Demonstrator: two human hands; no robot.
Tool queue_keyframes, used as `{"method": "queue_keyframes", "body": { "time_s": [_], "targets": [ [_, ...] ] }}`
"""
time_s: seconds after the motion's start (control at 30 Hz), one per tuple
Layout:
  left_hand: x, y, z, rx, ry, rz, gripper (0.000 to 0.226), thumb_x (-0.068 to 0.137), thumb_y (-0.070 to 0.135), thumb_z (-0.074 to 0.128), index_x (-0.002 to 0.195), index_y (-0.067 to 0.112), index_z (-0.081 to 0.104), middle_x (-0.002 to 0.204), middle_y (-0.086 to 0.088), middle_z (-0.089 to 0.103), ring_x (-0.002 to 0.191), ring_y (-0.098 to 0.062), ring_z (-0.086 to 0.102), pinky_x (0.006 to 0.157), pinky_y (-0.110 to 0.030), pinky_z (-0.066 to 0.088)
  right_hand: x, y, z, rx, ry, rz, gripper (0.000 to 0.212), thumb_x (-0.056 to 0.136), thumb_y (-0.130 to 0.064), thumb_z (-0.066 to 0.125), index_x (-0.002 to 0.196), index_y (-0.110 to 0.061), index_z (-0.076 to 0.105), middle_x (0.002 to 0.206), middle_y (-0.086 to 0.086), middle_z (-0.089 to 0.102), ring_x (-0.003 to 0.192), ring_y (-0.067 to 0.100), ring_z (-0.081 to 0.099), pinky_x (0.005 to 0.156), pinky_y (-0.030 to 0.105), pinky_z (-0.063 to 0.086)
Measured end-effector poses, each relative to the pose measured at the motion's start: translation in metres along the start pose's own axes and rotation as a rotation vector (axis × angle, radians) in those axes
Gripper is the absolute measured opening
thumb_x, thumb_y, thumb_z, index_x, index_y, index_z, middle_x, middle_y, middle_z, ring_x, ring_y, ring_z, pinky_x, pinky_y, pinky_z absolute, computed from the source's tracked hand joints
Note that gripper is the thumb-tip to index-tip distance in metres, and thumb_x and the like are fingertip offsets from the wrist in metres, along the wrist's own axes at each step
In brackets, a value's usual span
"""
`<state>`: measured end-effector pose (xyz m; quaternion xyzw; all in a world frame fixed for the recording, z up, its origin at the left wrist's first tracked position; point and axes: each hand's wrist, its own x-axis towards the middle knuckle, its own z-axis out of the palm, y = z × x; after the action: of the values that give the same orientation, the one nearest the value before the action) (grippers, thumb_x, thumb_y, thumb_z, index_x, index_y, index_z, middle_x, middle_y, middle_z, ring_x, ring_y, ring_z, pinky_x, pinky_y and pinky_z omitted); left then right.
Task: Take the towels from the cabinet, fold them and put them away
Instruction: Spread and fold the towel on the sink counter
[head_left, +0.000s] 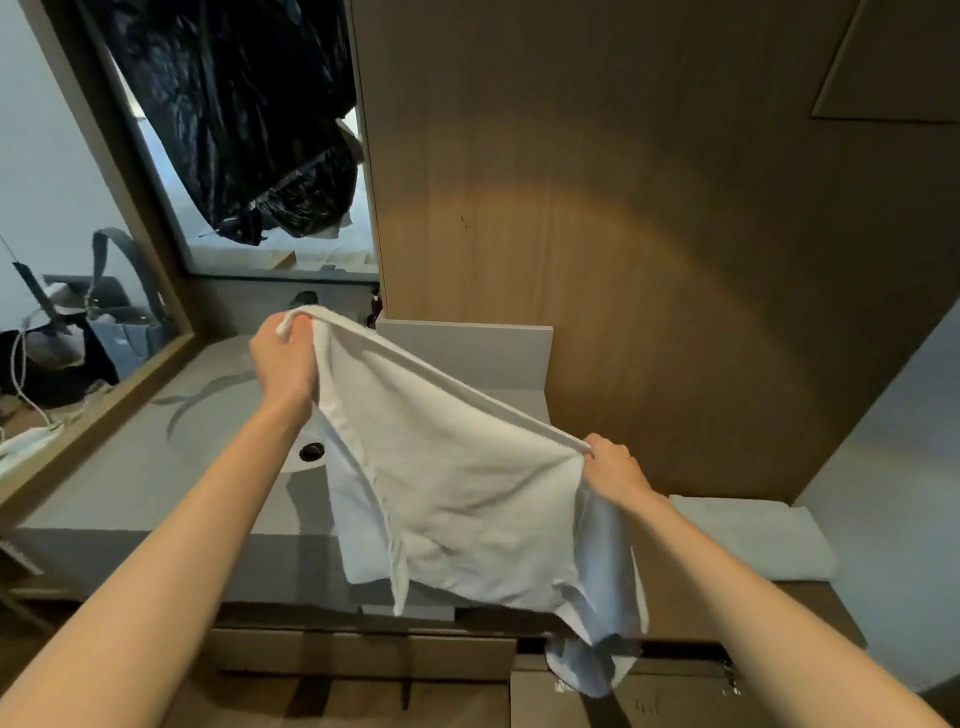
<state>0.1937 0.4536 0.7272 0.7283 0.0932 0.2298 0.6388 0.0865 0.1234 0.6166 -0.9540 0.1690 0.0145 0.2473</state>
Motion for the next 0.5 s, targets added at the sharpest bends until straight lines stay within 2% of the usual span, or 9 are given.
{"method": "queue_keyframes", "body": {
  "time_s": [0.07,0.13,0.2,0.27,0.37,0.43,0.5],
  "targets": [
    [0.014,-0.009,0.005,0.074,0.037,-0.011,0.022,0.094,0.019,0.047,0.105,0.010,0.064,0.104,-0.009,0.063,0.096,-0.025,0.059,0.083,-0.037,0.050,0.022,-0.008,-0.006,0.073,0.019,-0.022,0.022,0.103,-0.022,0.032,0.093,-0.013,0.048,0.105,0.015,0.062,0.098,0.036,0.057,0.077,0.040,0.042],
    [0.027,-0.014,0.012,0.155,-0.009,0.020,0.018,0.094,0.020,0.048,0.102,0.014,0.063,0.102,-0.007,0.063,0.096,-0.025,0.058,0.085,-0.040,0.050,0.044,-0.023,-0.018,0.175,0.041,-0.069,0.027,0.102,-0.025,0.034,0.082,-0.016,0.050,0.099,0.013,0.061,0.094,0.032,0.056,0.075,0.037,0.039],
    [0.032,-0.014,0.024,0.205,-0.091,0.065,0.013,0.095,0.018,0.049,0.097,0.019,0.062,0.095,-0.003,0.061,0.089,-0.021,0.057,0.079,-0.036,0.049,0.067,-0.044,-0.029,0.326,0.057,-0.110,0.028,0.099,-0.023,0.041,0.074,-0.020,0.053,0.090,0.008,0.060,0.085,0.026,0.053,0.071,0.032,0.037],
    [0.035,-0.013,0.039,0.229,-0.142,0.105,0.011,0.095,0.016,0.050,0.094,0.021,0.061,0.086,0.002,0.059,0.081,-0.016,0.054,0.072,-0.031,0.046,0.085,-0.067,-0.037,0.530,0.065,-0.125,0.026,0.096,-0.020,0.046,0.074,-0.017,0.060,0.084,0.005,0.061,0.078,0.021,0.053,0.067,0.030,0.038],
    [0.039,-0.013,0.061,0.211,-0.159,0.101,0.009,0.094,0.017,0.052,0.094,0.022,0.060,0.081,0.008,0.057,0.075,-0.009,0.054,0.066,-0.025,0.045,0.106,-0.098,-0.042,0.783,0.018,-0.086,0.028,0.097,-0.014,0.046,0.071,-0.015,0.058,0.073,0.001,0.058,0.067,0.013,0.049,0.058,0.026,0.038],
    [0.044,-0.018,0.075,0.211,-0.173,0.114,0.010,0.094,0.019,0.053,0.095,0.023,0.062,0.083,0.010,0.059,0.077,-0.004,0.054,0.066,-0.022,0.046,0.124,-0.115,-0.041,0.880,-0.068,-0.063,0.022,0.098,-0.016,0.047,0.084,-0.015,0.063,0.082,0.001,0.062,0.073,0.013,0.054,0.063,0.026,0.043],
    [0.046,-0.026,0.085,0.219,-0.203,0.146,0.012,0.093,0.020,0.054,0.098,0.023,0.065,0.085,0.012,0.061,0.080,-0.003,0.057,0.067,-0.023,0.047,0.141,-0.126,-0.035,0.926,-0.163,-0.059,0.024,0.099,-0.020,0.049,0.109,-0.005,0.065,0.101,0.012,0.067,0.083,0.015,0.057,0.073,0.028,0.045]
  ]
}}
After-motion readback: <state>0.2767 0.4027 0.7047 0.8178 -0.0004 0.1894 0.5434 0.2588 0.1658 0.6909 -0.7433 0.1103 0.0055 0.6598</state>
